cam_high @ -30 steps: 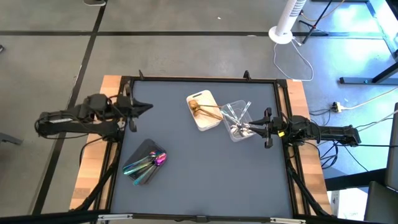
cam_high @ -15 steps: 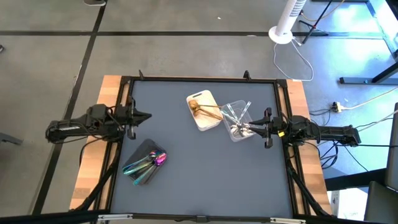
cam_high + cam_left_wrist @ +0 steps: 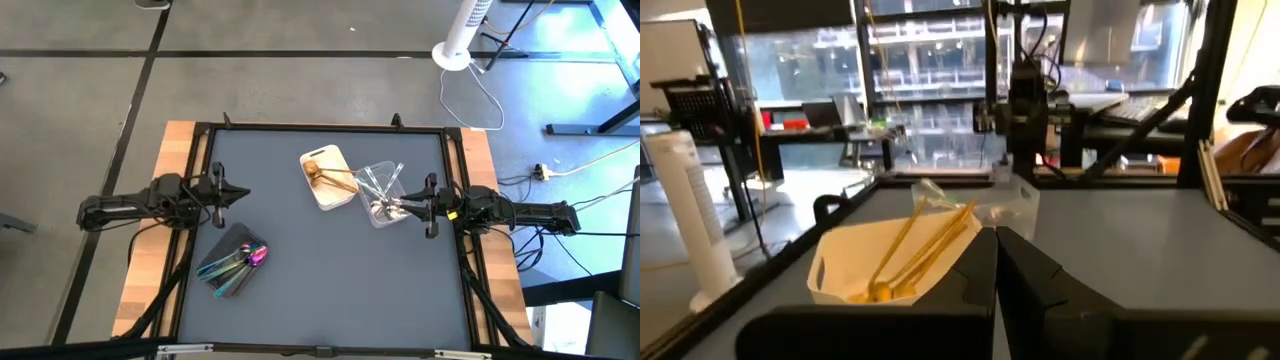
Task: Sort silverware by color (type)
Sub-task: Return to Home Position
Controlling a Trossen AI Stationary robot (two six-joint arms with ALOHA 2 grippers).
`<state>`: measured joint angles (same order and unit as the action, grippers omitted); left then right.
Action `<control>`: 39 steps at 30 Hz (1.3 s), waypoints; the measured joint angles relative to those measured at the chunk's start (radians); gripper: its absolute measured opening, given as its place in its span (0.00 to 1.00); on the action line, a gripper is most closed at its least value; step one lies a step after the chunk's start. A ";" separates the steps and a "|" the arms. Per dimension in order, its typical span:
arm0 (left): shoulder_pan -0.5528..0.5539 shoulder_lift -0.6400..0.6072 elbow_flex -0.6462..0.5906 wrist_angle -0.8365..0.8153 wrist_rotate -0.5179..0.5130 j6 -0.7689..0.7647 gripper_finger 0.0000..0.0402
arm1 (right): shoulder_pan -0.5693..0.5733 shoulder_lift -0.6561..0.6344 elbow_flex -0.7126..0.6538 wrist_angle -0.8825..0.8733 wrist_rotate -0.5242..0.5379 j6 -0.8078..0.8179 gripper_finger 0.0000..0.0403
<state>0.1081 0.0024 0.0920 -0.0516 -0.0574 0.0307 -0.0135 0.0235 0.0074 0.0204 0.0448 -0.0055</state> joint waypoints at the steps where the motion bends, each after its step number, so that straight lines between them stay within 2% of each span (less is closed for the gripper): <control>1: 0.000 -0.001 -0.014 0.026 0.000 0.000 0.00 | 0.000 0.000 0.000 0.000 0.000 0.000 0.27; 5: 0.000 0.000 -0.084 0.115 0.000 0.004 0.00 | 0.000 0.000 0.000 0.000 0.000 0.000 0.27; 8: 0.000 0.000 -0.085 0.111 0.014 0.005 0.00 | 0.000 0.000 0.000 0.000 0.000 0.000 0.27; 15: 0.000 0.000 -0.085 0.086 0.174 0.004 0.00 | 0.000 0.000 0.000 0.000 0.000 0.000 0.27; 25: 0.000 0.002 -0.085 0.075 0.122 0.031 0.00 | 0.000 0.000 0.000 0.000 0.000 0.000 0.27; 39: 0.000 0.033 -0.085 0.073 0.119 0.026 0.00 | 0.000 0.000 0.000 0.000 0.000 0.000 0.27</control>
<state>0.1081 0.0357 0.0074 0.0217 0.0616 0.0568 -0.0135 0.0235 0.0074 0.0204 0.0444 -0.0055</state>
